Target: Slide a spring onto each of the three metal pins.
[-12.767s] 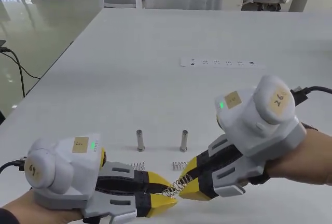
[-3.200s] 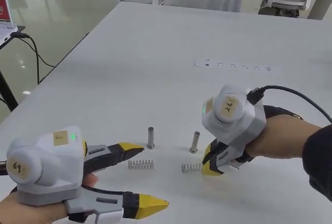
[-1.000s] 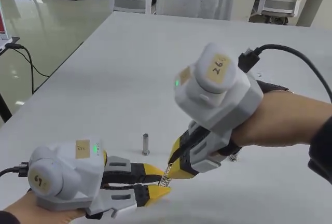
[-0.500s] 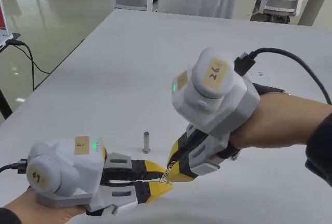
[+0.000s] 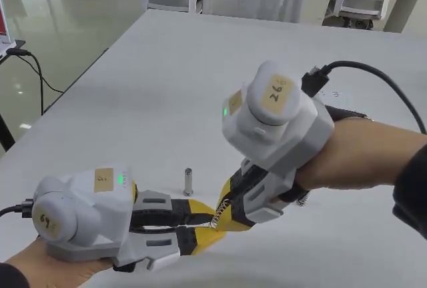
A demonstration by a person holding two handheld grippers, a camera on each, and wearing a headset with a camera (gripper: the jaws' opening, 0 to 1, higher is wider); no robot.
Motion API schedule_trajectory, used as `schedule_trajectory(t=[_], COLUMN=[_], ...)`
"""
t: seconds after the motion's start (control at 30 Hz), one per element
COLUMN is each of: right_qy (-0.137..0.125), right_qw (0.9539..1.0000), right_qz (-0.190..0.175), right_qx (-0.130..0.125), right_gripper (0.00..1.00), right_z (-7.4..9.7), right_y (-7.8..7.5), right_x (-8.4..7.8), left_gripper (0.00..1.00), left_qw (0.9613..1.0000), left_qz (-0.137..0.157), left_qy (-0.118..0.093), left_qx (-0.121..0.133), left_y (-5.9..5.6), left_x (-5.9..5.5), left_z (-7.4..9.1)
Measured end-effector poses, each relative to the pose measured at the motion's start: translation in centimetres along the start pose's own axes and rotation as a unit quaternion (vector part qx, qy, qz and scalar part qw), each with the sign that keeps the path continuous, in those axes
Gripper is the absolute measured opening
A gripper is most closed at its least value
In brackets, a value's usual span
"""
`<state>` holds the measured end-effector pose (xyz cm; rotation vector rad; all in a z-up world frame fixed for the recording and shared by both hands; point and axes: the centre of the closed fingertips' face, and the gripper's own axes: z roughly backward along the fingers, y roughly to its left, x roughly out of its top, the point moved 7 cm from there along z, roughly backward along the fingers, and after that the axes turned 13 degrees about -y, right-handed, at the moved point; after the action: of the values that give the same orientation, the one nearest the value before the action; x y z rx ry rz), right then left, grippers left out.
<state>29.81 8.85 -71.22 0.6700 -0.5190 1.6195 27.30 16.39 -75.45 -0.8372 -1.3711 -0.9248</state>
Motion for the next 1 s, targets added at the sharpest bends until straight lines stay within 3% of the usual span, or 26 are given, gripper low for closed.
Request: schedule_trajectory(t=[0.33,1.0], right_qy=[0.004,0.024], right_qw=[0.9999,0.9986], right_qz=[-0.004,-0.018], right_qx=[-0.012,-0.043], right_gripper=[0.08,0.08], right_z=[0.8,2.9], right_y=[-0.6,-2.3], right_x=[-0.4,-2.3], left_gripper=[0.15,0.54], left_qw=[0.9997,0.9960], left_qz=[0.018,0.063], left_qy=[0.000,0.004], left_qx=[0.018,0.064], left_y=[0.3,0.8], left_x=[-0.2,-1.3], left_z=[0.3,2.1])
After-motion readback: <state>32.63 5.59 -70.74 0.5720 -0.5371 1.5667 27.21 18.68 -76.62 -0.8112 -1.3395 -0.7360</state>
